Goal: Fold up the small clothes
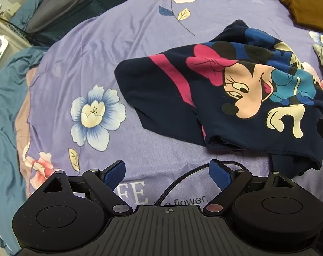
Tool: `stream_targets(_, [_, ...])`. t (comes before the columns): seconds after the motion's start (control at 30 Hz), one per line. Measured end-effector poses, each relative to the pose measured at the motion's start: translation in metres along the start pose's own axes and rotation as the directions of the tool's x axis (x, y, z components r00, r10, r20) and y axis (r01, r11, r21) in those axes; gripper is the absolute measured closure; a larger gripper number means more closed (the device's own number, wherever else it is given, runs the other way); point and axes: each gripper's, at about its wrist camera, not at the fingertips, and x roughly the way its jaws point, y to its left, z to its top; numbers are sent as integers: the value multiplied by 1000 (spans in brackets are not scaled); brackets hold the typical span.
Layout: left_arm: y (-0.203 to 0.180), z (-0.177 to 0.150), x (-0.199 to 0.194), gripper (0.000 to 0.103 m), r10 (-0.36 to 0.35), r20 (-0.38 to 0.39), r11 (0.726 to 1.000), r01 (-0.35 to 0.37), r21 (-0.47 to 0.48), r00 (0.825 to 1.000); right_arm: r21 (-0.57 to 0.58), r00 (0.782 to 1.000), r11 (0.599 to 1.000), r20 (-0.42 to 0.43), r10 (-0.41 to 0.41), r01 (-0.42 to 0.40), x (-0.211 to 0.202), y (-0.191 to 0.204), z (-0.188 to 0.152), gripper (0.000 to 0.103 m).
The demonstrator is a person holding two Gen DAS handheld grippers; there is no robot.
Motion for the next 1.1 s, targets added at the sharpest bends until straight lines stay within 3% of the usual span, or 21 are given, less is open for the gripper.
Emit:
stream_targets(0.7, [6,-9,2,0,6,-32,1000,-7,-29,999,-36,999,999,-8,-31,31,3,-1,1,7])
stream_targets(0.9, [33,-15,0,0,-7,-52,993,1,-121,999,-53,999,998,-28,-31,29,6,0,1,7])
stream_targets(1.0, [65,-21,-7,0,-19,-49,974,7,-227,999,-67,999,998,-25,-21,19,6,1,1,7])
stream_targets(1.1, [99,-26,-16,0,29,-57,951,-45,-306,998,-91,1000,996,-23,-20,18,7,3,3,7])
